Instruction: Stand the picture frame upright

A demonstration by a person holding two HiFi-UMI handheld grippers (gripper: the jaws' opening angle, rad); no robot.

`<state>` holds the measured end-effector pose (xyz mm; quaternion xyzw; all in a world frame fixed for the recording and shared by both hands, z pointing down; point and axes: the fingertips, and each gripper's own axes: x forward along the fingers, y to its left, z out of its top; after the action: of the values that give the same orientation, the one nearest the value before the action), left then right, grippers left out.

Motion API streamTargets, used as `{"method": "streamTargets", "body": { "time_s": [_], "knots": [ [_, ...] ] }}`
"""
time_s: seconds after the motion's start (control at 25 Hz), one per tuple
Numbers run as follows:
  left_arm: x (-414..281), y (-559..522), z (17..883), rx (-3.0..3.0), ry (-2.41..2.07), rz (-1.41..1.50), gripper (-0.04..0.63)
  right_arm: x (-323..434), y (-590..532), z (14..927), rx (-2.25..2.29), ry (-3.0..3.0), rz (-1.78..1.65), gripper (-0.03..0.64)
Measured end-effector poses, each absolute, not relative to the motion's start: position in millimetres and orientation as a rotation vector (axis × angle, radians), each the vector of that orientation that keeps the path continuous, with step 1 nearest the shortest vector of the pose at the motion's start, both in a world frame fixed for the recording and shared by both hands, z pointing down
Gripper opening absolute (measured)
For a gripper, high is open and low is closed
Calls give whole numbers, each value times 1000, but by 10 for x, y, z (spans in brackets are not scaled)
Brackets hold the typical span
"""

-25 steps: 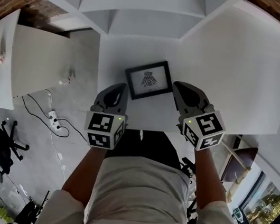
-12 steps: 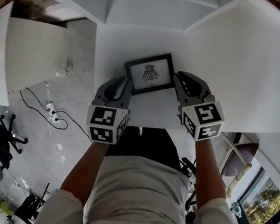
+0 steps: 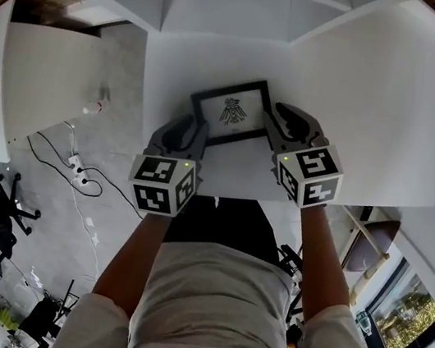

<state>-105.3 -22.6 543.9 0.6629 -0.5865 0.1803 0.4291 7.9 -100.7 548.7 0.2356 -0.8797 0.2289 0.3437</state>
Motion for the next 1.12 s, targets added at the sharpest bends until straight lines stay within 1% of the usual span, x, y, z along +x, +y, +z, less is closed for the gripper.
{"method": "streamTargets", "body": {
  "time_s": [0.84, 1.12],
  "knots": [
    [-1071, -278, 5542, 1579, -1452, 418, 121, -4, -988, 5612, 590, -2216, 655, 95],
    [-1079, -321, 5490, 1615, -1484, 447, 104, 31, -986, 5571, 616, -2233, 703, 94]
  ]
}}
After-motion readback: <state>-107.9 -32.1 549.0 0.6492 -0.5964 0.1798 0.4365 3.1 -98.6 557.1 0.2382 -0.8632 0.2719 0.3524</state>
